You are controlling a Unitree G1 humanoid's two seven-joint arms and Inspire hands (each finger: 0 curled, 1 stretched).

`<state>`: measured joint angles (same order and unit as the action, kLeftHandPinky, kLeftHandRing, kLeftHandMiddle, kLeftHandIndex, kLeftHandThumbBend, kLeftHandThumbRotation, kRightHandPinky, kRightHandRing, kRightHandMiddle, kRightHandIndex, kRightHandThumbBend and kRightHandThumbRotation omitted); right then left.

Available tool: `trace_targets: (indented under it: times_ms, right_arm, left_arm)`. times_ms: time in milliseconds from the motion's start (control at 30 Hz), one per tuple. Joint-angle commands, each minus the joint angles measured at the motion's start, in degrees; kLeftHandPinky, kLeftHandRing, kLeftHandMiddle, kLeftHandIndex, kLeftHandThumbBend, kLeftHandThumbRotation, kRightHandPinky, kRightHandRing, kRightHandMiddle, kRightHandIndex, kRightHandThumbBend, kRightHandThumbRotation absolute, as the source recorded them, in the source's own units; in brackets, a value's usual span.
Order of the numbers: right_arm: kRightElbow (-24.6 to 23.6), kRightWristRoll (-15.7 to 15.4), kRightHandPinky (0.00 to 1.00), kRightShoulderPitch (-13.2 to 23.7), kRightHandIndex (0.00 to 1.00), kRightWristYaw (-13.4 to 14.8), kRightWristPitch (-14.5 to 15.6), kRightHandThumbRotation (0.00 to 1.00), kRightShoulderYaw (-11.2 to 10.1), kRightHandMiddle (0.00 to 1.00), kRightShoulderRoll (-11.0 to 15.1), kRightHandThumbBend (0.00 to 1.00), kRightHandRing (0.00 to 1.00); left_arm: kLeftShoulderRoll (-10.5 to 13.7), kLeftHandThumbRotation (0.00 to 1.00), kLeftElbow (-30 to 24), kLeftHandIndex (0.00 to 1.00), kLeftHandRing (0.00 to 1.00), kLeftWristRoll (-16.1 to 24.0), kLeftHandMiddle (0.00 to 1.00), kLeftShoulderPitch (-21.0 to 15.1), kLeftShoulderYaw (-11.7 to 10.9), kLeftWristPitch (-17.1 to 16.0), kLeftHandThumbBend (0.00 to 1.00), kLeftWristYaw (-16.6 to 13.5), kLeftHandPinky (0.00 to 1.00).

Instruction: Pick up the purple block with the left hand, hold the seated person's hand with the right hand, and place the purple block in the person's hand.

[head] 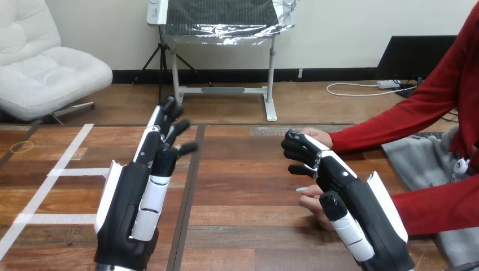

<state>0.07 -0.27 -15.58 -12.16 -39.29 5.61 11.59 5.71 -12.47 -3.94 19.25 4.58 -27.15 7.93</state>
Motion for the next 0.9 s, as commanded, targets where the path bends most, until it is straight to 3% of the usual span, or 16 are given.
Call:
trace_targets:
  times_ms: [0,333,533,867]
  right_arm:
    - [-3.3,0.6,0.80,1.3,0.88,-0.1,-0.2,1.00,-0.9,0.87,0.2,0.74,0.87]
    - [-3.5,0.3,0.80,1.3,0.88,0.1,0.3,1.00,-0.9,0.87,0.2,0.74,0.87]
    - [-3.4,0.2,0.80,1.4,0.88,0.2,0.2,1.00,-1.1,0.87,0.2,0.74,0.86]
    - [-3.4,0.4,0.80,1.4,0.88,-0.1,0.1,1.00,-1.3,0.87,0.7,0.75,0.86]
  left_arm:
    - [-1.1,1.00,-2.6,0.99,0.96,0.1,0.98,-2.2,0.1,0.2,0.65,-0.4,0.96]
    - [1.0,0.98,1.6,0.93,0.90,3.3,0.93,-5.1,-2.9,-2.0,0.69,-1.2,0.84]
    - [3.7,0.95,5.6,0.89,0.87,6.6,0.90,-8.5,-5.9,-3.3,0.72,-2.0,0.80]
    - [9.1,0.88,10.6,0.85,0.84,10.4,0.87,-14.6,-10.3,-1.2,0.75,-2.5,0.74]
